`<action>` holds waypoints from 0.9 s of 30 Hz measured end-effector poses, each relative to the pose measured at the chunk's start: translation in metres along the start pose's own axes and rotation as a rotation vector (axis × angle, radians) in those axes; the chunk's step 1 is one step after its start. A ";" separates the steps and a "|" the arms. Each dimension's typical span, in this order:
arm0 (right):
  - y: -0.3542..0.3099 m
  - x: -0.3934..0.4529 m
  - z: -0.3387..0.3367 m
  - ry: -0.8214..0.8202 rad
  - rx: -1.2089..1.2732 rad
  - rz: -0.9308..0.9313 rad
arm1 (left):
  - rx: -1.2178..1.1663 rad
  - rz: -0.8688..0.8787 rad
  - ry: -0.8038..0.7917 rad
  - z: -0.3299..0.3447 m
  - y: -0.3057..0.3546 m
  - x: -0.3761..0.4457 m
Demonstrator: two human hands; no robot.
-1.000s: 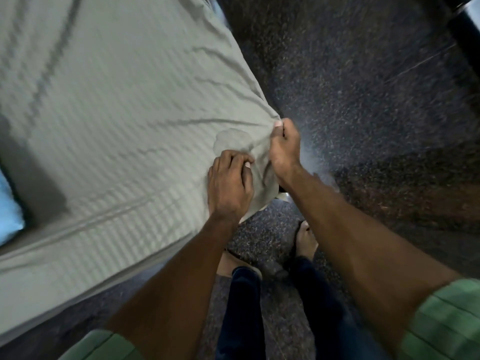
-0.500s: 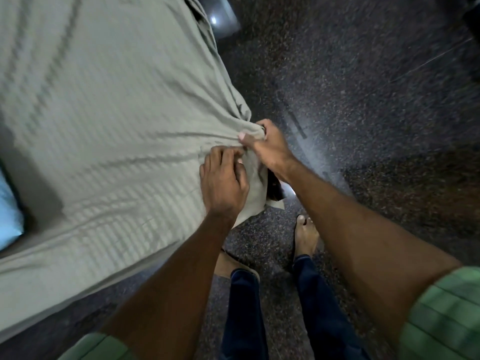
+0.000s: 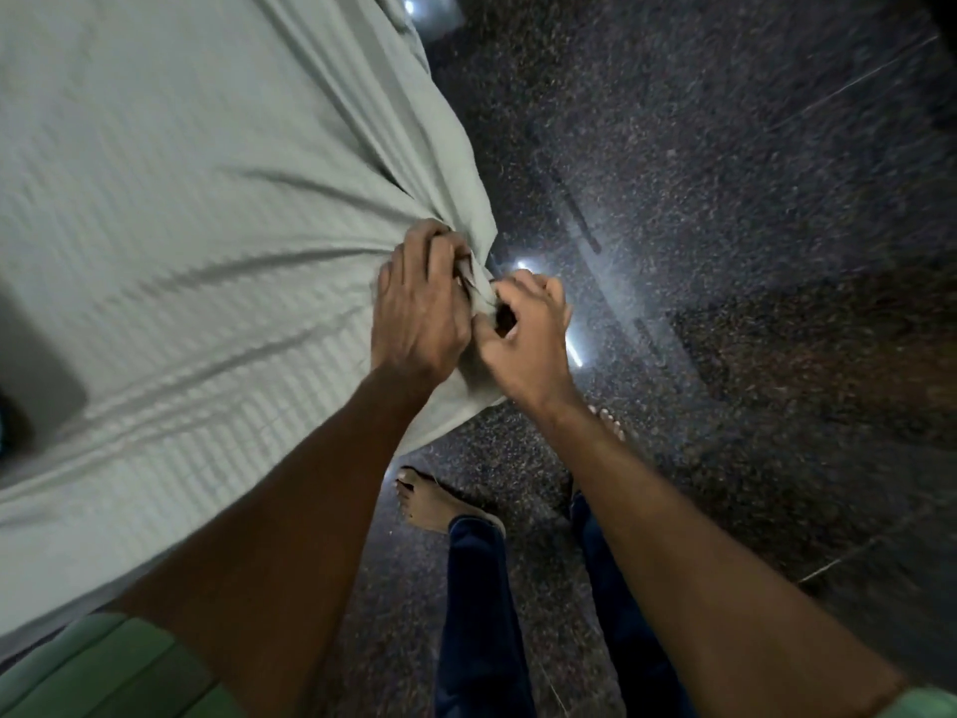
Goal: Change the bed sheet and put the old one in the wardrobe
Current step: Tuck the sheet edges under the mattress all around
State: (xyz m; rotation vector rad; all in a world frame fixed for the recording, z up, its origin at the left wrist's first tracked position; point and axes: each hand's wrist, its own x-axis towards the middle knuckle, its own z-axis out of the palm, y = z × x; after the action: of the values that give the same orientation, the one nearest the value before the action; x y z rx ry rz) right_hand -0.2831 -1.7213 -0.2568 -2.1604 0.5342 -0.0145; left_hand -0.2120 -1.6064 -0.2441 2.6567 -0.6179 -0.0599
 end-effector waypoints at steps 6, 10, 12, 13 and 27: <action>-0.011 0.007 -0.015 -0.059 0.403 0.132 | 0.048 0.134 -0.124 -0.005 -0.018 0.012; -0.018 0.027 -0.024 -0.115 0.371 0.183 | 0.083 0.025 -0.076 -0.008 -0.024 0.021; -0.015 0.027 -0.031 -0.322 0.370 0.285 | 0.079 -0.031 -0.055 -0.011 -0.028 0.025; -0.012 0.023 -0.035 -0.417 0.350 0.301 | 0.087 -0.026 -0.053 -0.012 -0.030 0.025; 0.027 -0.089 0.007 0.052 -0.328 -0.004 | -0.058 0.425 -0.159 -0.017 -0.015 0.001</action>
State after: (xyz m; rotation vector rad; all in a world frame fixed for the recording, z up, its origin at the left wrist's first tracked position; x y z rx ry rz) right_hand -0.3724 -1.6966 -0.2661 -2.4864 0.5953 0.0166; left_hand -0.2030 -1.5880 -0.2345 2.4238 -1.1992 -0.1640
